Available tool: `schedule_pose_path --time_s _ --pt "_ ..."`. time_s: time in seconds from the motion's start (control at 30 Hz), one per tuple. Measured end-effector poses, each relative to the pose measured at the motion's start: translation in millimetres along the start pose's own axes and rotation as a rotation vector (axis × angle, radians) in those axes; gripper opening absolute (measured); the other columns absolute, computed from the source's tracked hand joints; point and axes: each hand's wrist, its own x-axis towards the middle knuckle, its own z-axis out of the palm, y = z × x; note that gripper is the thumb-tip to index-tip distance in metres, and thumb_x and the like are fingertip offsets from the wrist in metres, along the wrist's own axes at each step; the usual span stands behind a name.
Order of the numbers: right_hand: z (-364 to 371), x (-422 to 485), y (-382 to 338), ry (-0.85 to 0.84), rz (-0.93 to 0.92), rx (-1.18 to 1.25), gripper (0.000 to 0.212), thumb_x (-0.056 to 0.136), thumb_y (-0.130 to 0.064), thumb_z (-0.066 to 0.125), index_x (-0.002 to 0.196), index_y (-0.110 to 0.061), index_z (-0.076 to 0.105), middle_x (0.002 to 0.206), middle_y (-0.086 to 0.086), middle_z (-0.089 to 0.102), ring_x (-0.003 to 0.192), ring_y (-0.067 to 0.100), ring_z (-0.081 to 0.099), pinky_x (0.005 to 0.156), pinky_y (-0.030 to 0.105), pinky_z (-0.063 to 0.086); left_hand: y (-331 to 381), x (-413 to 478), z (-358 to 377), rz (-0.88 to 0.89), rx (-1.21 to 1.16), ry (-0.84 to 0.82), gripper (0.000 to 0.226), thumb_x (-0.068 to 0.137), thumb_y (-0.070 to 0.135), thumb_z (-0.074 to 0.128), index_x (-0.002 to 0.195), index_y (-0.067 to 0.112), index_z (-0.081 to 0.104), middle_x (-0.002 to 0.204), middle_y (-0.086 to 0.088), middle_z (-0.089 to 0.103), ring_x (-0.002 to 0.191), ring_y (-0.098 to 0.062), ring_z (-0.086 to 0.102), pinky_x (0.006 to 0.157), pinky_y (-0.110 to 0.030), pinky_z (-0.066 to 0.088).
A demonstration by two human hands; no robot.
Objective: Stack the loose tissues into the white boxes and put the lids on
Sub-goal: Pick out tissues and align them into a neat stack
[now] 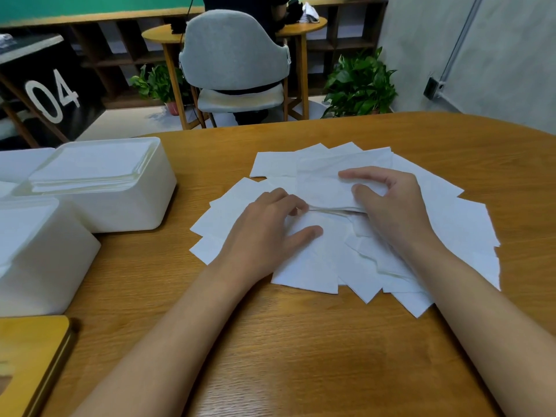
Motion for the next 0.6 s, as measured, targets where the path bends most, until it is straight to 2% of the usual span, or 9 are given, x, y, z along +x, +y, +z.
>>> schedule_pose_path --time_s 0.13,0.2,0.27,0.33,0.43,0.5,0.6 --pt "-0.2 0.8 0.9 0.008 -0.011 -0.009 0.040 0.094 -0.005 0.060 0.106 -0.036 0.081 0.113 -0.024 0.074 0.077 0.010 0.069 0.072 0.031 0.058 5.0 -1.1 3.0 0.024 -0.045 0.052 0.039 0.089 0.049 0.076 0.123 0.032 0.070 0.105 0.018 0.070 0.105 -0.009 0.061 0.097 -0.045 0.047" --pt "-0.3 1.1 1.9 0.009 -0.016 -0.016 0.039 0.095 -0.005 0.060 0.106 -0.036 0.081 0.115 -0.024 0.074 0.067 0.010 0.065 0.064 0.027 0.054 7.9 -1.5 4.5 -0.015 -0.099 0.077 0.037 0.089 0.042 0.081 0.123 0.034 0.070 0.100 0.021 0.070 0.104 -0.006 0.058 0.098 -0.043 0.044" --pt "-0.3 1.1 2.0 0.007 -0.022 -0.023 0.039 0.096 -0.006 0.060 0.107 -0.036 0.081 0.116 -0.022 0.073 0.061 0.004 0.060 0.060 0.020 0.048 10.2 -1.7 6.1 -0.032 -0.149 0.107 0.033 0.089 0.032 0.082 0.120 0.034 0.071 0.093 0.023 0.069 0.100 -0.002 0.055 0.093 -0.038 0.042" --pt "0.3 1.4 0.9 0.009 -0.028 -0.016 0.038 0.096 -0.006 0.059 0.109 -0.035 0.081 0.116 -0.024 0.073 0.073 -0.001 0.063 0.067 0.017 0.049 11.4 -1.9 5.0 -0.027 -0.207 0.122 0.031 0.088 0.023 0.083 0.117 0.031 0.073 0.088 0.023 0.069 0.097 -0.002 0.058 0.089 -0.028 0.043" --pt "1.0 1.2 -0.9 0.015 -0.017 0.000 0.037 0.097 -0.007 0.059 0.111 -0.034 0.081 0.114 -0.030 0.070 0.106 -0.006 0.063 0.091 0.020 0.052 12.0 -1.8 -1.7 -0.025 -0.318 0.122 0.030 0.087 0.008 0.079 0.112 0.025 0.077 0.087 0.012 0.070 0.092 -0.004 0.065 0.079 -0.010 0.044" --pt "0.4 1.4 -0.6 0.004 -0.012 0.012 0.036 0.097 -0.007 0.060 0.111 -0.034 0.080 0.115 -0.030 0.071 0.114 -0.010 0.060 0.097 0.017 0.049 12.3 -1.1 -6.6 -0.023 -0.390 0.125 0.031 0.088 0.002 0.073 0.110 0.023 0.077 0.089 0.008 0.069 0.089 -0.010 0.066 0.079 -0.015 0.049" --pt "-0.3 0.4 -1.6 -0.028 -0.029 0.036 0.030 0.097 -0.013 0.065 0.112 -0.033 0.080 0.113 -0.031 0.072 0.112 -0.017 0.058 0.096 0.015 0.046 13.3 0.4 -14.6 -0.030 -0.477 0.151 0.033 0.087 -0.003 0.069 0.108 0.021 0.077 0.090 0.005 0.063 0.085 -0.010 0.063 0.081 -0.023 0.054"
